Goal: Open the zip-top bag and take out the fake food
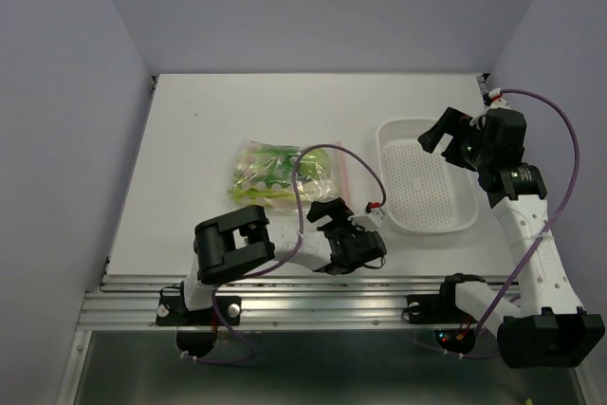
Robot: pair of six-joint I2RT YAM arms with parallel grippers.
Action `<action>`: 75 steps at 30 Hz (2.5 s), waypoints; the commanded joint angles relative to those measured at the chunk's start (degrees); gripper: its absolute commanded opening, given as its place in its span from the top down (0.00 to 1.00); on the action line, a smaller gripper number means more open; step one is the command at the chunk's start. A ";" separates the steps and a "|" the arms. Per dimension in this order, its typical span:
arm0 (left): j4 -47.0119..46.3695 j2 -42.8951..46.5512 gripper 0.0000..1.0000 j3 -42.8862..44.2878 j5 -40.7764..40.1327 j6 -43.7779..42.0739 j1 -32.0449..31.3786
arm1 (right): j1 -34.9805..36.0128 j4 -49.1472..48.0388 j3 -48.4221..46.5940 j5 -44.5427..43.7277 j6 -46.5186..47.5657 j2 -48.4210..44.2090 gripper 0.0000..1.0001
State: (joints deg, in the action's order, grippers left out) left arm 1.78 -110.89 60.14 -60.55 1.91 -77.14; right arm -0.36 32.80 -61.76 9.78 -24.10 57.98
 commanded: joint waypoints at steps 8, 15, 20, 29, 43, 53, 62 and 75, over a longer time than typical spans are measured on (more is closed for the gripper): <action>-8.02 -2.48 0.03 2.26 -5.19 -4.81 -0.20 | -0.08 -2.74 -0.56 1.21 1.16 -1.64 0.00; -12.31 -3.10 0.06 1.21 -5.10 -6.74 0.24 | -0.08 -2.83 -0.65 0.94 1.25 -2.34 0.00; -15.49 -3.81 0.09 0.07 -4.57 -10.08 1.20 | -0.08 -2.83 -0.64 0.85 1.25 -2.25 0.00; -16.19 -3.98 0.36 -0.37 -3.96 -10.26 2.00 | -0.08 -2.74 -0.47 0.15 1.16 -1.81 0.00; -20.31 0.84 1.00 -1.69 -3.52 -13.68 2.08 | -0.08 -3.09 0.50 0.33 2.12 -0.85 0.00; -13.57 14.38 1.00 -1.69 7.02 -13.69 4.63 | -0.08 -13.88 3.74 14.01 12.13 3.72 0.00; -4.07 25.28 1.00 0.77 21.35 -14.39 10.69 | -0.08 -28.66 8.93 40.21 35.76 8.56 0.00; 4.72 27.21 1.00 7.79 38.73 -13.25 18.70 | 11.25 -31.27 12.09 51.05 51.98 6.89 0.00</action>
State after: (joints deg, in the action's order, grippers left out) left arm 5.58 -87.18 63.86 -28.80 -11.62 -59.11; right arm 6.52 8.27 -50.72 59.83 25.74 66.76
